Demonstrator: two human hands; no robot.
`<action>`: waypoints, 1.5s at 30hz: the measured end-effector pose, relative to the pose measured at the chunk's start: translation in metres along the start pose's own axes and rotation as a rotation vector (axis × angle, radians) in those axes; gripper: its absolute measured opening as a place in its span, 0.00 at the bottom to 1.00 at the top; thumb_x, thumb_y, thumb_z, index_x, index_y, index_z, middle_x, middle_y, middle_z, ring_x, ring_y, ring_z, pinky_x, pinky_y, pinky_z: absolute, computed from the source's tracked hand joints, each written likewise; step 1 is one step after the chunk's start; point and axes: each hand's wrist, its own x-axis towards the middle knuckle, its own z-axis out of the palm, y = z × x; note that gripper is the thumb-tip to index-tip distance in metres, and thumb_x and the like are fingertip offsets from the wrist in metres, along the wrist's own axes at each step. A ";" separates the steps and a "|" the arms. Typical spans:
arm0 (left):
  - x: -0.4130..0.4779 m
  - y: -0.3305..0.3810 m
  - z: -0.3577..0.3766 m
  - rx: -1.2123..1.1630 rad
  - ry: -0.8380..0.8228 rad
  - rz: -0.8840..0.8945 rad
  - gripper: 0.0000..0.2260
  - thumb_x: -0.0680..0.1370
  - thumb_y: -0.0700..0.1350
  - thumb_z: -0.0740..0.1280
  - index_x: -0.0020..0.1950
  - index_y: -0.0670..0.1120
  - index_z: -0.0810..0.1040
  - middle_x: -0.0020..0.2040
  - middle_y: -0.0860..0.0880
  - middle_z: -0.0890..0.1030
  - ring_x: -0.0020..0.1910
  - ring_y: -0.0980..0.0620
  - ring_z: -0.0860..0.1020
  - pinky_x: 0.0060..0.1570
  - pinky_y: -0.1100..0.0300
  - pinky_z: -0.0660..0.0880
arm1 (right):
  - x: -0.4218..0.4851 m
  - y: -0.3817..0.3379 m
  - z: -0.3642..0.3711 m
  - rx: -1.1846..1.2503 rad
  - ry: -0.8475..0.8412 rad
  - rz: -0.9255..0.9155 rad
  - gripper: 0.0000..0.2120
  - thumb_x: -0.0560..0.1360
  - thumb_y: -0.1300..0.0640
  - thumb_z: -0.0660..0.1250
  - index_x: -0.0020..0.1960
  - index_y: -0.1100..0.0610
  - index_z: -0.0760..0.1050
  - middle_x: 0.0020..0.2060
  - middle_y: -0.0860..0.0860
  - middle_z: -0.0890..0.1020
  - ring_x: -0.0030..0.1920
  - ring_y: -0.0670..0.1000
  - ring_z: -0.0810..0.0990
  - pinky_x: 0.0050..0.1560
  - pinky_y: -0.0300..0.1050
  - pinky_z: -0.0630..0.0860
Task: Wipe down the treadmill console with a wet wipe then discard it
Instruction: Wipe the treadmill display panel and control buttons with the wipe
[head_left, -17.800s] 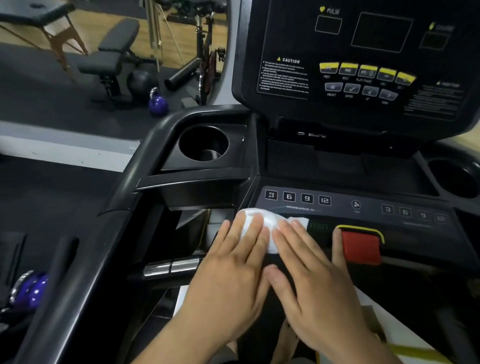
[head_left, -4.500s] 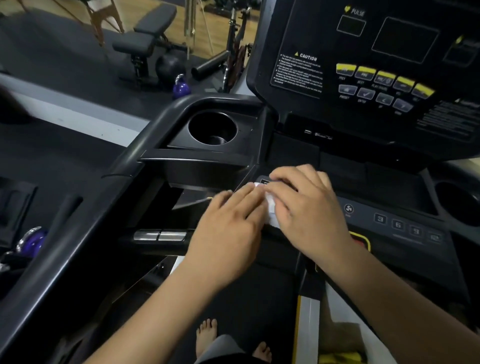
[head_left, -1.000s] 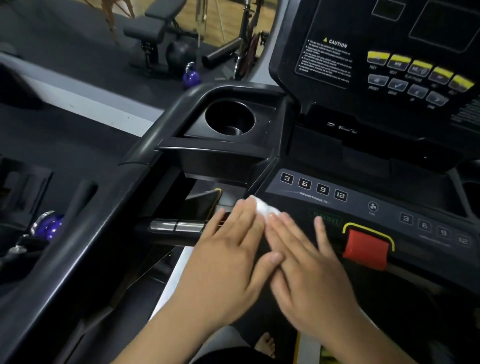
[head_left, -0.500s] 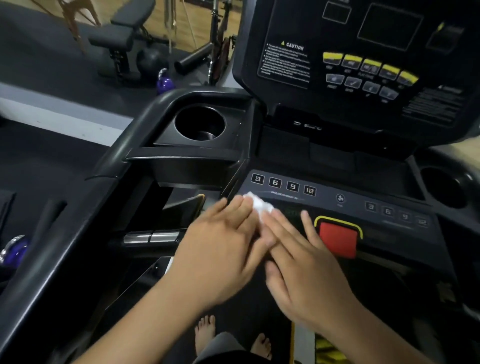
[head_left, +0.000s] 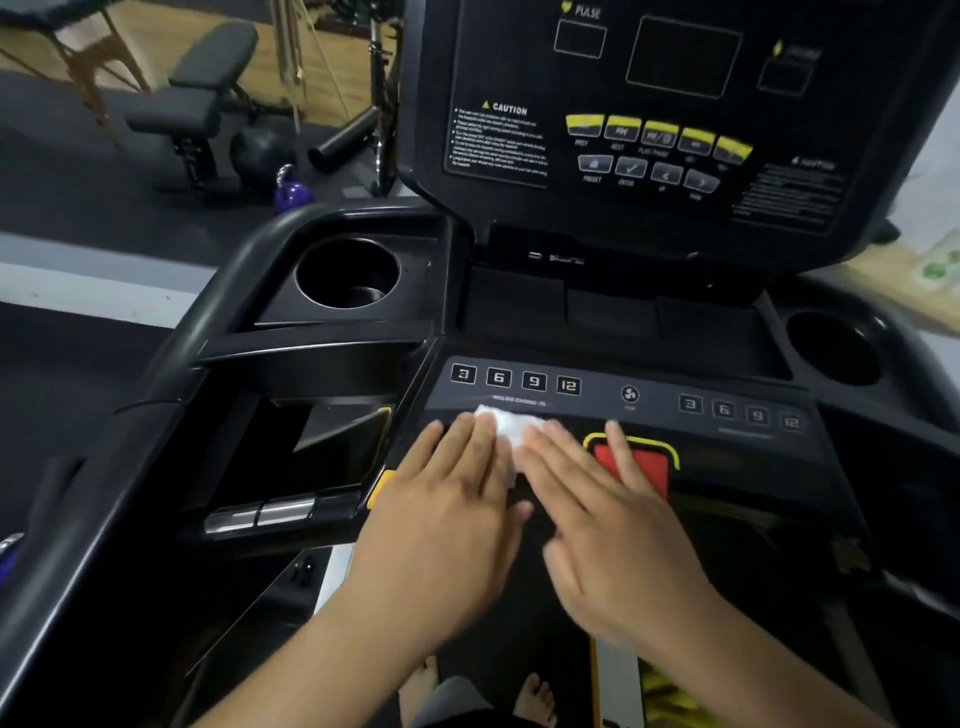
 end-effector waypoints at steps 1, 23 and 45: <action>0.011 -0.001 0.003 0.021 0.014 -0.004 0.26 0.79 0.54 0.56 0.65 0.37 0.78 0.66 0.36 0.77 0.67 0.39 0.75 0.67 0.42 0.70 | 0.009 0.006 -0.001 -0.006 0.003 0.026 0.31 0.73 0.51 0.53 0.75 0.57 0.64 0.75 0.52 0.67 0.77 0.49 0.58 0.74 0.61 0.51; 0.019 0.045 0.018 -0.055 0.033 0.081 0.27 0.82 0.51 0.49 0.73 0.34 0.65 0.72 0.33 0.67 0.74 0.37 0.64 0.70 0.39 0.65 | -0.007 0.037 -0.002 0.045 0.087 0.108 0.26 0.77 0.53 0.52 0.74 0.55 0.64 0.74 0.50 0.67 0.76 0.48 0.60 0.75 0.63 0.58; 0.145 0.174 0.020 0.033 -0.219 0.414 0.29 0.83 0.54 0.42 0.78 0.36 0.42 0.79 0.35 0.44 0.79 0.39 0.41 0.77 0.45 0.40 | -0.080 0.162 -0.008 -0.021 0.366 0.525 0.20 0.76 0.65 0.64 0.68 0.62 0.73 0.65 0.59 0.77 0.68 0.52 0.62 0.65 0.60 0.61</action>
